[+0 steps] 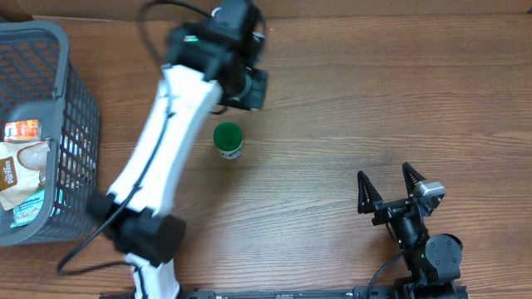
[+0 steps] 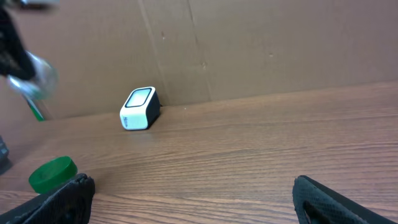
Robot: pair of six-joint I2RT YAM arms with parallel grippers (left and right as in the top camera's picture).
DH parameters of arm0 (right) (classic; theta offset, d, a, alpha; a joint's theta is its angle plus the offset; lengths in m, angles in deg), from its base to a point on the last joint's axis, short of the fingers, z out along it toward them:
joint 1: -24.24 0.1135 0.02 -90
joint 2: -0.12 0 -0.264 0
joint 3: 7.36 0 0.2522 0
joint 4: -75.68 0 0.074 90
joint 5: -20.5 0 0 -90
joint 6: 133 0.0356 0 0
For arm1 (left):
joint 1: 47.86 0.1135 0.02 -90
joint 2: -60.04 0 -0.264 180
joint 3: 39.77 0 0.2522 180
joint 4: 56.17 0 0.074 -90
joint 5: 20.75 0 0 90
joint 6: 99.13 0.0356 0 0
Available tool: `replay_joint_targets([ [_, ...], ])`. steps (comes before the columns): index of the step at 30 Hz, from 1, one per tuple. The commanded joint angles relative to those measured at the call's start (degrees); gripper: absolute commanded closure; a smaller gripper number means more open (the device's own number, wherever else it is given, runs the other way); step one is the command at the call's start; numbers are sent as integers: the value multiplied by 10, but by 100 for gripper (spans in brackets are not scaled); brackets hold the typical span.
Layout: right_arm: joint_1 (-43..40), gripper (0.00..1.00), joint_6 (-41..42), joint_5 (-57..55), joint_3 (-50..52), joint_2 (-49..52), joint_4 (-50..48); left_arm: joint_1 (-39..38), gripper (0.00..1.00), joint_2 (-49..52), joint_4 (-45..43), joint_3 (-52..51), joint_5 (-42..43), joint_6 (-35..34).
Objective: Scan the item barcode
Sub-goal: 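Carry the tissue pack and place it right of the bottle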
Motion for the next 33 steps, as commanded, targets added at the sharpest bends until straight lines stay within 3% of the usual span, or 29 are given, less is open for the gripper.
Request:
replay_joint_targets([
  [1,-4,0,-1,-1,6,-7,-3,-29,96,38,-7,-4,-7,-10],
  [17,-4,0,-1,-1,6,-7,-3,-107,96,182,-44,-4,-12,-26],
  [20,-4,0,-1,-1,6,-7,-3,-110,82,190,-46,-4,-12,-25],
  [23,-4,0,-1,-1,6,-7,-3,-111,56,192,-51,-4,-12,-25],
  [25,-4,0,-1,-1,6,-7,-3,-111,48,192,-57,-4,-11,-25],
  [33,-4,0,-1,-1,6,-7,-3,-99,48,187,-45,36,-13,-25],
])
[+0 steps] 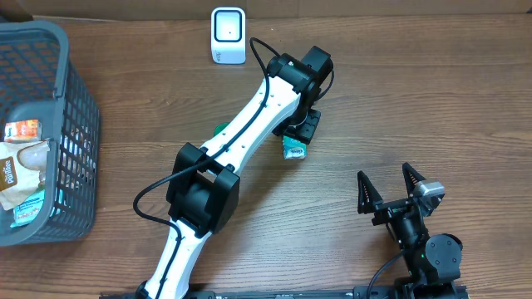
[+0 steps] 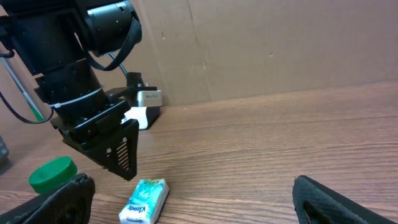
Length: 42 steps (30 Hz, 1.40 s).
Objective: Scan the item barcode
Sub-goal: 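Carry the tissue pack and place it right of the bottle, then reach the left gripper into the basket and grasp the brown bag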
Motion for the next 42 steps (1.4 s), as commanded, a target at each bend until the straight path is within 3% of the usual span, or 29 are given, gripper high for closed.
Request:
replay_joint_targets([
  [1,-4,0,-1,-1,6,-7,-3,12,48,-2,22,57,-7,-3],
  [13,-4,0,-1,-1,6,-7,-3,104,43,-121,137,267,-47,-1],
  [21,-4,0,-1,-1,6,-7,-3,253,42,-258,192,268,-53,-1],
  [27,-4,0,-1,-1,6,-7,-3,394,33,-330,192,268,-51,-3],
  [34,-4,0,-1,-1,6,-7,-3,545,28,-343,192,258,-29,-10],
  [42,-4,0,-1,-1,6,-7,-3,660,28,-342,186,148,-28,-42],
])
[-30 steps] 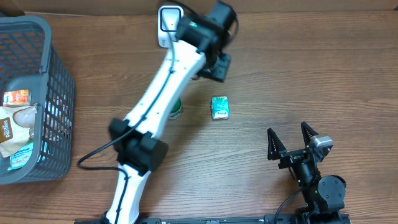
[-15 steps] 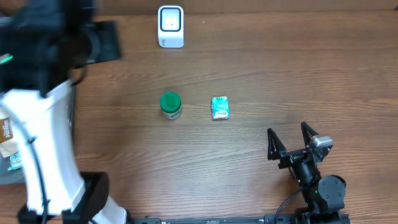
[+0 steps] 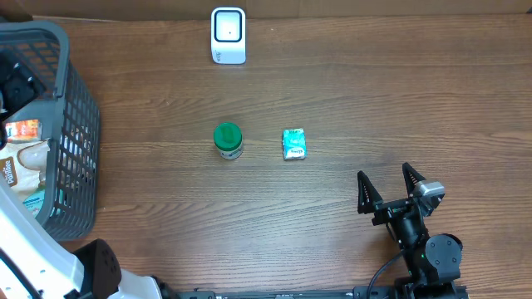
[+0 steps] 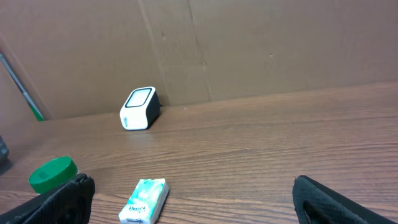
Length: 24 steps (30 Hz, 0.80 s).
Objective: Scan the item barcode
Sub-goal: 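Reach the left gripper into the basket and grasp the brown bag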
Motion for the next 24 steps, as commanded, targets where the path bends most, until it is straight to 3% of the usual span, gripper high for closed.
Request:
replay_joint_targets([
  [1,-4,0,0,-1,6,-7,-3,34,28,3,-7,-59,6,-18],
  [16,-4,0,0,-1,6,-7,-3,109,26,3,-232,-393,2,-49],
  [21,-4,0,0,-1,6,-7,-3,126,16,5,-301,-494,-25,-88],
  [24,-4,0,0,-1,6,-7,-3,131,4,5,-347,-544,-29,-96],
])
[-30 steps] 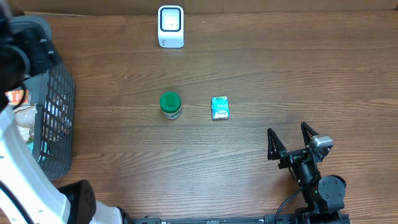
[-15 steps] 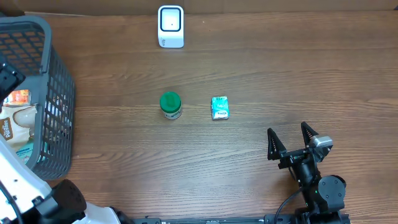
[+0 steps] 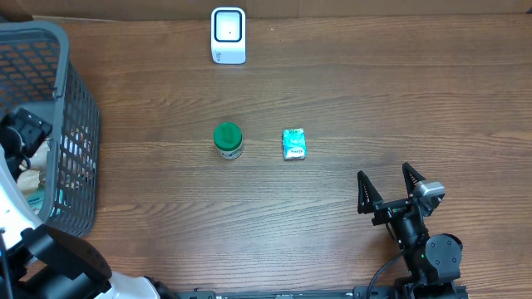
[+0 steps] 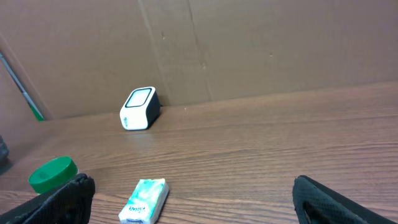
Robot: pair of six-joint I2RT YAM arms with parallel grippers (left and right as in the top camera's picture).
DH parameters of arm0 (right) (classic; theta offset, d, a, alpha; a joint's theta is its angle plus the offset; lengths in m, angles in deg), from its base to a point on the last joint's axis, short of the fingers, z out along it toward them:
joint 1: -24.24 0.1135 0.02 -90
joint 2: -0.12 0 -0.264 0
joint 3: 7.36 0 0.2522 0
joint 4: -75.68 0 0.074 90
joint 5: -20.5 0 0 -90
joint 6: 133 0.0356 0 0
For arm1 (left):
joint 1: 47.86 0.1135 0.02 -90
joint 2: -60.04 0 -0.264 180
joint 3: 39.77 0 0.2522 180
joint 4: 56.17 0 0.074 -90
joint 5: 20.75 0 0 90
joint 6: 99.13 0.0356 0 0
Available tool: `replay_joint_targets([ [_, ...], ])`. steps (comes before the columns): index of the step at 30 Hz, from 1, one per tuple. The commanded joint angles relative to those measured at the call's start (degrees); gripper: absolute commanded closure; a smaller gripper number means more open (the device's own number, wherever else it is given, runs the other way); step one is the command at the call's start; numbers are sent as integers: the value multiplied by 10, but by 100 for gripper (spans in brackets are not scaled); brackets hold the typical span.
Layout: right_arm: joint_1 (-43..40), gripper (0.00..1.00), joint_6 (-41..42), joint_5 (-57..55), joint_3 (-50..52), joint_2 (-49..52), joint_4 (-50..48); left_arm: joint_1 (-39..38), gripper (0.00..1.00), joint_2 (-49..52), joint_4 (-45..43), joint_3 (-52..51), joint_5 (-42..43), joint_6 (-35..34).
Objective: Scan the item barcode
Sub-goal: 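Reach the left gripper into the basket and grasp the brown bag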
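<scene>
A white barcode scanner [image 3: 228, 35] [image 4: 139, 108] stands at the table's back edge. In the middle of the table a green-lidded jar [image 3: 228, 139] [image 4: 53, 174] stands, with a teal tissue pack [image 3: 294, 144] [image 4: 144, 200] lying flat to its right. My left gripper [image 3: 21, 131] is down inside the grey basket [image 3: 83, 141] among packets; its jaws cannot be made out. My right gripper [image 3: 386, 189] [image 4: 191, 186] rests open near the front right, with nothing between its fingers.
The basket at the left edge holds several snack packets [image 3: 33, 195]. A cardboard wall [image 4: 249, 43] runs behind the scanner. The left arm's white links [image 3: 50, 266] fill the front left corner.
My left gripper has moved from the back part of the basket to deeper in its middle, and the arm's links have shifted at the front left. Jar, tissue pack and right arm are unchanged.
First my left arm was blurred near the scanner, with only the jar on the table. Then its gripper stood just above the tissue pack lying right of the jar. After that it was over the basket, and now it is inside it.
</scene>
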Motion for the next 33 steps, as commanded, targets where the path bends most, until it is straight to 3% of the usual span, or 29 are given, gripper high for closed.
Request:
replay_joint_targets([
  [1,-4,0,-1,-1,6,-7,-3,8,4,2,-36,-50,-19,-24],
  [14,-4,0,-1,-1,6,-7,-3,11,3,2,-150,-169,-45,-51],
  [19,-4,0,-1,-1,6,-7,-3,11,0,2,-163,-181,-62,-82],
  [33,-4,0,-1,-1,6,-7,-3,13,0,52,-250,-185,-65,-84],
])
